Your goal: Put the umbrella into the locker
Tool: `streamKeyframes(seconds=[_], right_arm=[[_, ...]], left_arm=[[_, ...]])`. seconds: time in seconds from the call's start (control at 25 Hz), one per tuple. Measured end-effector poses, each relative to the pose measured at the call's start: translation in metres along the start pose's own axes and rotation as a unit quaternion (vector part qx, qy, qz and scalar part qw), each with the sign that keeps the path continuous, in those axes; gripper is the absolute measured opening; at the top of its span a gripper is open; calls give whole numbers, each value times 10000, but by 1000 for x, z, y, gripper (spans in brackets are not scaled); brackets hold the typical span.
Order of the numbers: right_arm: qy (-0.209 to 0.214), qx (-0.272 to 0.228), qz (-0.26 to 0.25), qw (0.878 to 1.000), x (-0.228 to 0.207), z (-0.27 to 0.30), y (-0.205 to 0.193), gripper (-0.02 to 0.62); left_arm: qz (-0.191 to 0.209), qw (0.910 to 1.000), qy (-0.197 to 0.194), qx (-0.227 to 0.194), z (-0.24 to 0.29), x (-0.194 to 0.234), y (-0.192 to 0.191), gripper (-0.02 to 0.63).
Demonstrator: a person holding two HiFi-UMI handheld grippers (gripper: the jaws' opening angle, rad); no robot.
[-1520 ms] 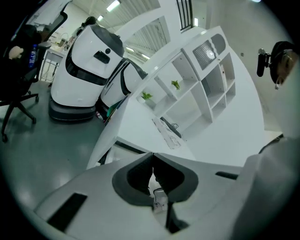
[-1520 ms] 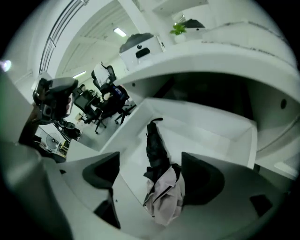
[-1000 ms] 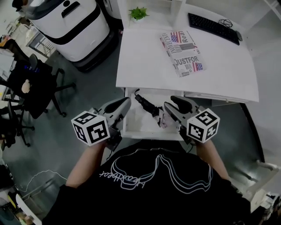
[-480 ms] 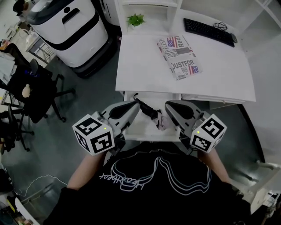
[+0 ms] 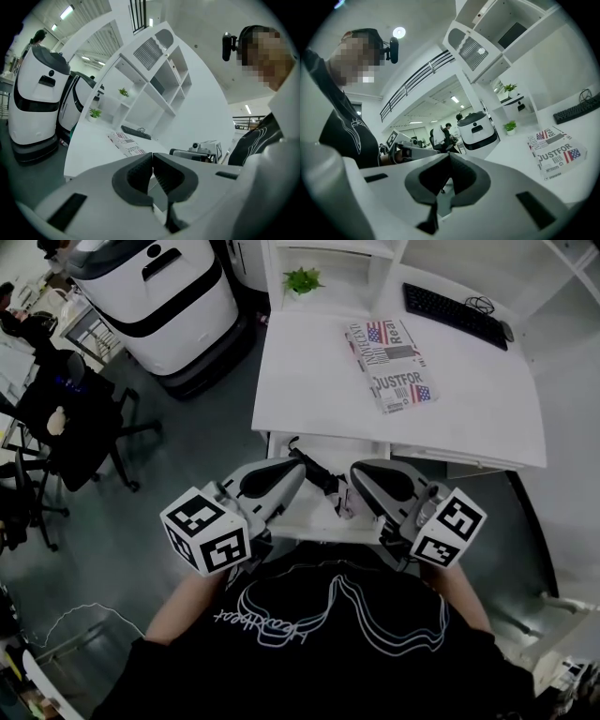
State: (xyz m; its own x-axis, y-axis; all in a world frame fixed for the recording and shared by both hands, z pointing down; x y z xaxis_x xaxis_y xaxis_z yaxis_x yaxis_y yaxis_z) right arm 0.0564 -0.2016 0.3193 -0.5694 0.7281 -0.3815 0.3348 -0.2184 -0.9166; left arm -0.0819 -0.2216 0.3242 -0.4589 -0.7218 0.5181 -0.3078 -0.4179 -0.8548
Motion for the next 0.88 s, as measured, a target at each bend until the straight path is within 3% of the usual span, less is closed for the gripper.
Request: streamKeyframes(seconds=[0.32, 0.88], right_arm=[[-65, 110, 139, 9998, -5, -1, -9, 3], [-312, 182, 243, 9991, -23, -6, -21, 3]], left_arm=[[-87, 9999, 56, -90, 2, 5, -6, 6], [-230, 9996, -37, 176, 19, 16, -22, 6]])
Point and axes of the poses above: the fingertips, and each gripper's own axes: z forward along the fingers, x to its left, y out of its top, the point moved 4 cm from there along -z, backward along the fingers, and after that the axes turned 15 degrees about -x, right-handed, at the moved point
